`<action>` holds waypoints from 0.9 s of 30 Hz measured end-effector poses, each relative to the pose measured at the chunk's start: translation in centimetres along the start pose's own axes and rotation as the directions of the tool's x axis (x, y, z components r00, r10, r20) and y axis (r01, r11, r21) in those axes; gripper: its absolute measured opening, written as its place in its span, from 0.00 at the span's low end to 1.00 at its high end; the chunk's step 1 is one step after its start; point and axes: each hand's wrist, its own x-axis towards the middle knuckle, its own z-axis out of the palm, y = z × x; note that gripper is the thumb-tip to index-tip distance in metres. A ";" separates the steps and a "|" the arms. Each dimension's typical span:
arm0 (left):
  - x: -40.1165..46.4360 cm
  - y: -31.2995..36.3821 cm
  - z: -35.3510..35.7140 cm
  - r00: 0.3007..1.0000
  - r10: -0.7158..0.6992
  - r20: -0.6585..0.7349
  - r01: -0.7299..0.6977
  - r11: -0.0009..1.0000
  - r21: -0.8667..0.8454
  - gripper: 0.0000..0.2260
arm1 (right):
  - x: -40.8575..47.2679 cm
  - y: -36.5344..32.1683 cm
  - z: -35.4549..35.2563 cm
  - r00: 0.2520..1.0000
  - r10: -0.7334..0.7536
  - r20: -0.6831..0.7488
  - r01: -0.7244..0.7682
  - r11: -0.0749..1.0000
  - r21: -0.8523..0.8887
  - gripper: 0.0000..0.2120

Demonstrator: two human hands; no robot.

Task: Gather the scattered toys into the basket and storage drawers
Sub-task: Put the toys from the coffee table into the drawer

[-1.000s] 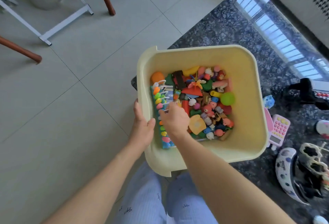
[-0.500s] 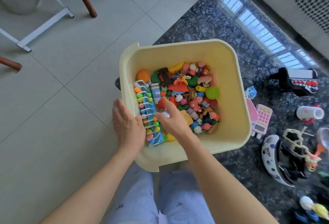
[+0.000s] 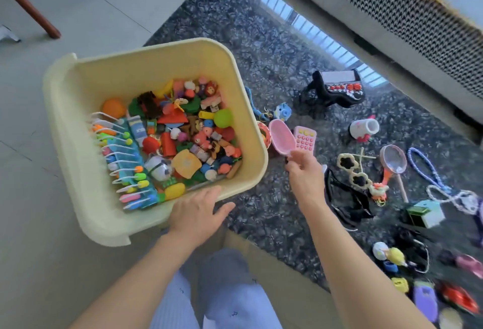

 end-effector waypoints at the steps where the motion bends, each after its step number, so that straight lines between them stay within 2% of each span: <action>1: 0.4 0.0 0.2 0.999 -0.031 -0.010 0.031 0.999 0.039 0.35 | 0.4 0.4 -0.3 0.998 -0.009 0.056 0.012 0.998 -0.054 0.13; 4: 1.8 0.0 0.3 0.997 -0.059 0.050 0.051 0.989 0.137 0.18 | 2.1 1.0 -0.3 0.973 -0.050 0.225 0.095 0.977 -0.192 0.18; 6: 2.4 0.2 0.2 0.992 -0.099 0.072 0.084 0.978 0.191 0.13 | 3.7 1.1 0.7 0.944 -0.111 0.310 0.194 0.948 -0.253 0.21; 9: 2.3 0.3 0.7 0.993 -0.118 0.031 0.105 0.955 0.276 0.11 | 6.9 1.0 3.4 0.873 -0.291 0.391 0.428 0.841 -0.332 0.25; 10: 2.3 0.3 0.9 0.993 -0.113 0.024 0.101 0.951 0.293 0.11 | 7.7 0.7 4.2 0.859 -0.311 0.406 0.466 0.802 -0.373 0.28; 13: 2.3 0.2 1.1 0.992 -0.129 -0.007 0.125 0.945 0.302 0.12 | 9.6 0.5 6.8 0.834 -0.285 0.473 0.521 0.691 -0.502 0.32; 15: 2.2 0.3 1.1 0.989 -0.145 -0.019 0.144 0.943 0.301 0.11 | 9.8 0.5 7.9 0.833 -0.269 0.483 0.528 0.644 -0.553 0.29; 18: 2.1 0.5 1.0 0.989 -0.148 -0.022 0.148 0.943 0.299 0.10 | 9.8 0.1 8.1 0.861 -0.285 0.421 0.500 0.627 -0.598 0.21; 19: 2.1 0.5 0.9 0.989 -0.149 -0.021 0.148 0.944 0.294 0.09 | 10.0 0.2 7.9 0.886 -0.272 0.375 0.452 0.686 -0.570 0.21; 20: 2.1 0.5 0.8 0.988 -0.151 -0.019 0.150 0.946 0.286 0.09 | 10.1 0.0 7.4 0.920 -0.255 0.297 0.375 0.790 -0.484 0.23; 21: 2.1 0.5 0.8 0.988 -0.150 -0.017 0.149 0.948 0.282 0.09 | 10.0 -0.3 6.6 0.956 -0.221 0.191 0.275 0.902 -0.332 0.28; 22: 2.0 0.6 0.8 0.989 -0.150 -0.015 0.149 0.948 0.281 0.09 | 9.7 -0.9 5.5 0.979 -0.189 0.075 0.198 0.970 -0.144 0.33; 23: 2.0 0.6 0.8 0.989 -0.147 -0.014 0.145 0.947 0.288 0.09 | 9.2 -1.7 4.4 0.979 -0.200 -0.024 0.200 0.980 0.002 0.35; 25: 2.1 0.7 0.7 0.990 -0.141 -0.013 0.139 0.944 0.299 0.09 | 7.1 -3.1 2.1 0.938 -0.331 -0.105 0.345 0.925 0.161 0.34; 27: 2.1 0.8 0.7 0.990 -0.142 -0.010 0.138 0.940 0.311 0.09 | 4.2 -4.3 0.7 0.849 -0.528 -0.016 0.518 0.827 0.218 0.34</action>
